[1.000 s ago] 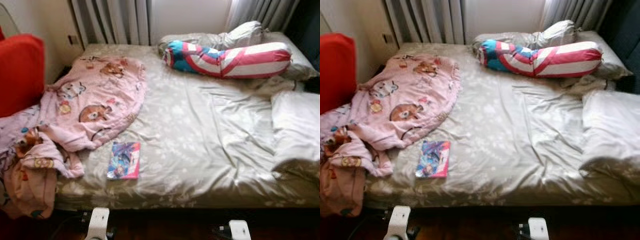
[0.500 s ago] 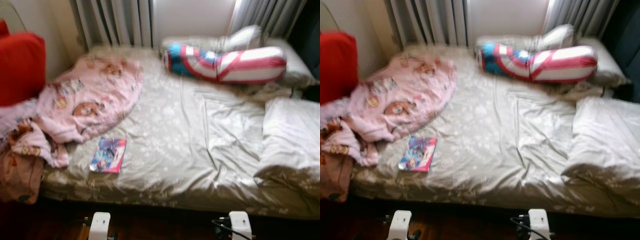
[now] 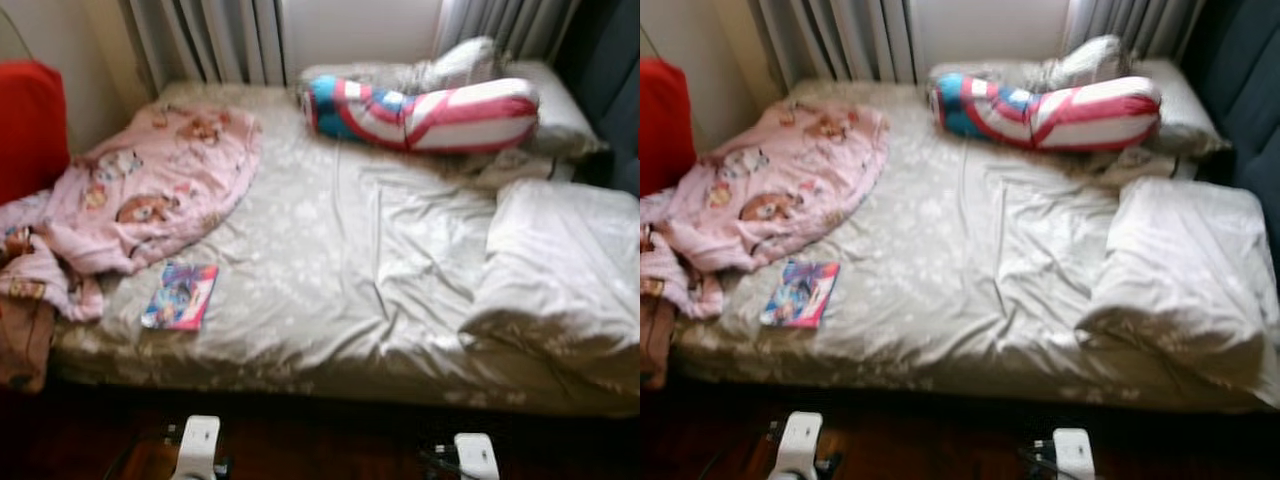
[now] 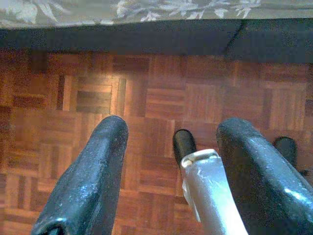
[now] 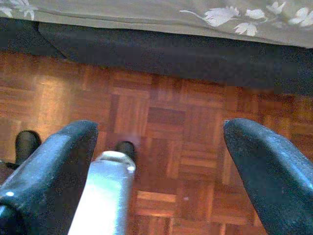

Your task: Clean up the room

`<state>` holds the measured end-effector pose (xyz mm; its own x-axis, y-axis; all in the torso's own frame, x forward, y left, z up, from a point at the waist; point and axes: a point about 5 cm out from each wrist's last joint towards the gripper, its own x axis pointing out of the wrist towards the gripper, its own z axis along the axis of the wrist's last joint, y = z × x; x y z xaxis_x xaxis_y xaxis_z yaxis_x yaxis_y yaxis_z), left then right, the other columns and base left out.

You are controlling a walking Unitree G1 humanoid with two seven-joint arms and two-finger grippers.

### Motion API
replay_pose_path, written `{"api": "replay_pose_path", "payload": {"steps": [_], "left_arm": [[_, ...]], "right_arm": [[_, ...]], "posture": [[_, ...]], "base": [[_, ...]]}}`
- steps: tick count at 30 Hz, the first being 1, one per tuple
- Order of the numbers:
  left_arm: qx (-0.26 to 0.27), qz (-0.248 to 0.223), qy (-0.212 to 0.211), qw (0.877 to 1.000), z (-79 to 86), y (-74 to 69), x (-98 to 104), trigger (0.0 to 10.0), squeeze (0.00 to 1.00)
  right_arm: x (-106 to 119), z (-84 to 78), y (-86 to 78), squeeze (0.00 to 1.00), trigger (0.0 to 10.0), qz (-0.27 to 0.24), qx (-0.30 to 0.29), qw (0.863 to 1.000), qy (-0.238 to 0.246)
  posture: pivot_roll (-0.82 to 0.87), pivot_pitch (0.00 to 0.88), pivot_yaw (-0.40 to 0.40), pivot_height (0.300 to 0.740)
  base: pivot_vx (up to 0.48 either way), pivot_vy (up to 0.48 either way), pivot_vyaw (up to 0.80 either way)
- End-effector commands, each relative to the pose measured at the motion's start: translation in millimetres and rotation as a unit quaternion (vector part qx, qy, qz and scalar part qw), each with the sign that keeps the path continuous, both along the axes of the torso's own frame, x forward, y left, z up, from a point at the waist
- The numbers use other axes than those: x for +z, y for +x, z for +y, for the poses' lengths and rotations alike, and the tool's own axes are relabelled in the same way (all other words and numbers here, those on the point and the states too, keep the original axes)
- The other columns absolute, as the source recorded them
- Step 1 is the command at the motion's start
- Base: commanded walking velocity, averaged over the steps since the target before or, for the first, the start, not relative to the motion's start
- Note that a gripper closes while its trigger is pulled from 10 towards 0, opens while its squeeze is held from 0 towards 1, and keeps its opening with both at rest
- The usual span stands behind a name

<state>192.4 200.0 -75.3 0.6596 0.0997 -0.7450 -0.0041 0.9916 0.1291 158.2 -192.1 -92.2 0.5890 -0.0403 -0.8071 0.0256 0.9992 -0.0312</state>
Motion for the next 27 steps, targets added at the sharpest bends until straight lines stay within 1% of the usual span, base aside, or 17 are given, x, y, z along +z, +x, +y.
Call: {"api": "replay_pose_path", "payload": {"steps": [1,4,13,27], "left_arm": [[0.001,0.003,-0.003,1.0,-2.6,0.6,-0.4,10.0,0.0],[0.007,0.001,-0.005,1.0,-2.3,2.3,0.5,10.0,0.0],[0.002,0.003,-0.004,1.0,-1.3,1.4,0.2,10.0,0.0],[0.006,0.014,-0.004,1.0,1.1,-4.4,-2.7,10.0,0.0]], "right_arm": [[-0.3,-6.6,-3.1,0.0,10.0,0.003,-0.004,1.0,-0.008],[-0.2,-6.7,-3.0,0.0,10.0,0.003,-0.003,1.0,-0.008],[0.2,-7.6,-2.4,0.0,10.0,0.003,-0.002,1.0,-0.009],[0.3,-7.8,-1.8,0.0,10.0,0.004,-0.001,1.0,-0.012]], "posture": [[-0.02,0.036,0.01,0.74],[-0.02,0.028,0.009,0.74],[-0.02,0.029,0.004,0.74],[-0.02,0.037,0.002,0.74]], "base": [[0.0,-0.274,0.0],[0.0,0.0,0.0],[0.0,0.0,0.0],[0.0,-0.296,0.0]]}}
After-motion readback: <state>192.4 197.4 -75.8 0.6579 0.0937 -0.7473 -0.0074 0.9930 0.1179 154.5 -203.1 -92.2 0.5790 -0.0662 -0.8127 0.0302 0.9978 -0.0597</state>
